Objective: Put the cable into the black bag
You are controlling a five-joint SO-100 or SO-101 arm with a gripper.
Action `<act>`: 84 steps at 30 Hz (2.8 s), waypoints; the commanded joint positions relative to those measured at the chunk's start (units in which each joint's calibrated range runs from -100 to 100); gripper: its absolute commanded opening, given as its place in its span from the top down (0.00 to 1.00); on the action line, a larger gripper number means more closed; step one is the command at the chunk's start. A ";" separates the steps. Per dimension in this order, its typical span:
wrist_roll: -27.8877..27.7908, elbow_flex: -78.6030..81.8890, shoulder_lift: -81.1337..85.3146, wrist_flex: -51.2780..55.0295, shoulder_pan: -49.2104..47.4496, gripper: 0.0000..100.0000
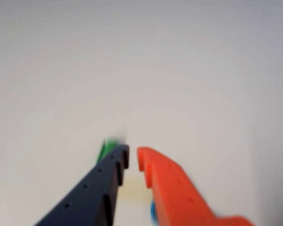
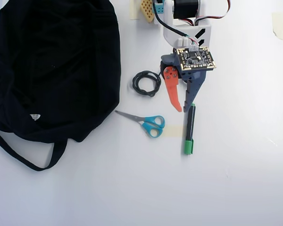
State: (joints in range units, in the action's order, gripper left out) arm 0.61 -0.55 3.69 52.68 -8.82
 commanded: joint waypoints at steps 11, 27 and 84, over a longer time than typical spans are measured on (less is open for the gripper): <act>0.28 -0.17 2.86 29.23 0.22 0.98; -0.45 8.10 2.86 30.35 1.04 0.98; -0.45 32.72 1.62 10.54 -1.21 0.66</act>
State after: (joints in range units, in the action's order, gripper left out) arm -0.27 31.29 4.03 65.22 -10.21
